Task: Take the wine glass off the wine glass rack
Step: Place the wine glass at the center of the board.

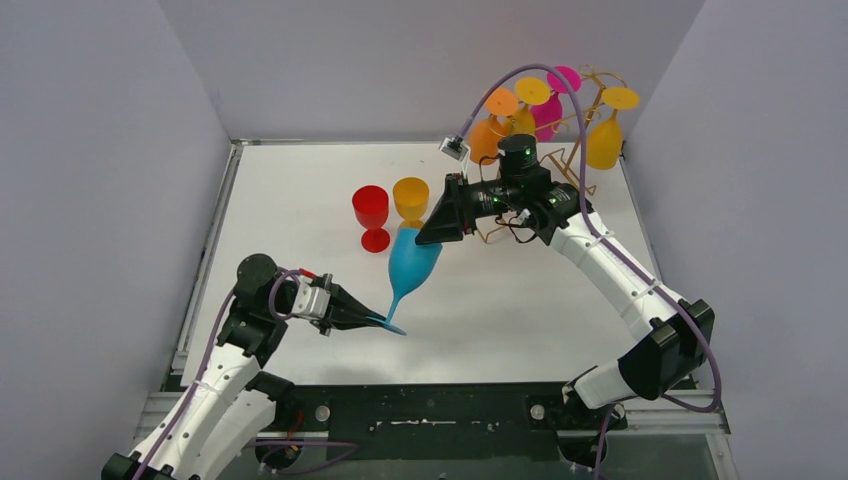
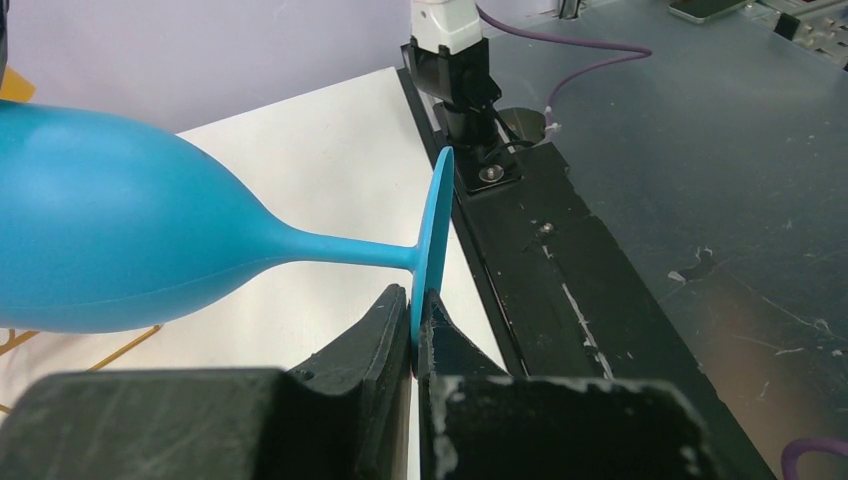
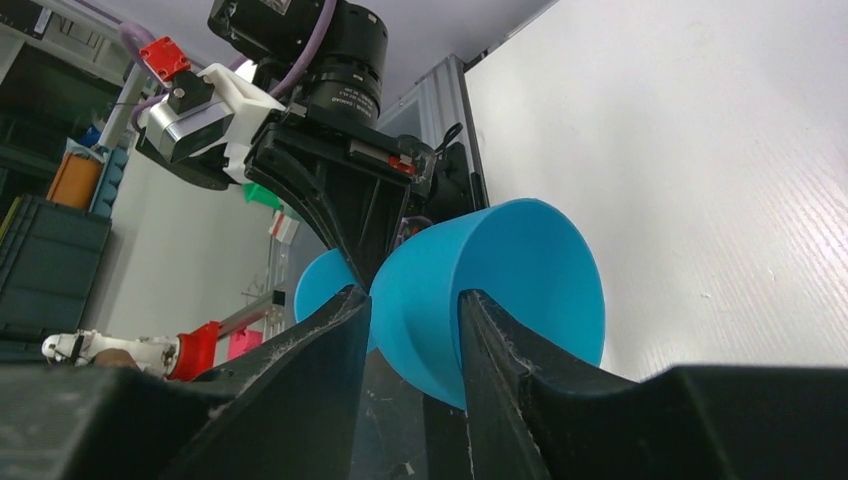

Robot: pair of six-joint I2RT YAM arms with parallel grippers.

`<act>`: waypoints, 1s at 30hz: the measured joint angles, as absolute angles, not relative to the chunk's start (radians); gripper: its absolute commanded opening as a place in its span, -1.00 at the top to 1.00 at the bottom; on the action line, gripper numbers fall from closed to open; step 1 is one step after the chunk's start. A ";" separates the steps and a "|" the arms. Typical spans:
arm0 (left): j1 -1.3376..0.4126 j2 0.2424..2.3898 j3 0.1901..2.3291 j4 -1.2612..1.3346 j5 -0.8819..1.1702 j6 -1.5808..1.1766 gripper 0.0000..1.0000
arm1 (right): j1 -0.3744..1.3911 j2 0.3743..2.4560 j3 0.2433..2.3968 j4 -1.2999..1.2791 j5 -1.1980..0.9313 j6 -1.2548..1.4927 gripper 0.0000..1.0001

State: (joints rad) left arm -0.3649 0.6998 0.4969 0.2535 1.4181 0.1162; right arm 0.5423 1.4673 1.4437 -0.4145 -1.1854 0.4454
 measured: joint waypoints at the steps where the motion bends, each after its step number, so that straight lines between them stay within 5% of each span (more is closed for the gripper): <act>1: -0.365 0.702 0.500 0.250 1.425 0.118 1.00 | 0.542 1.468 1.444 -0.414 -1.190 0.446 0.25; 14: -0.365 0.715 0.525 0.240 1.470 0.121 1.00 | 0.543 1.470 1.443 -0.390 -1.246 0.472 0.49; 20: -0.365 0.733 0.531 0.242 1.478 0.133 1.00 | 0.543 1.470 1.442 -0.390 -1.251 0.472 0.33; 30: -0.365 0.737 0.536 0.244 1.480 0.139 1.00 | 0.543 1.470 1.439 -0.374 -1.285 0.472 0.67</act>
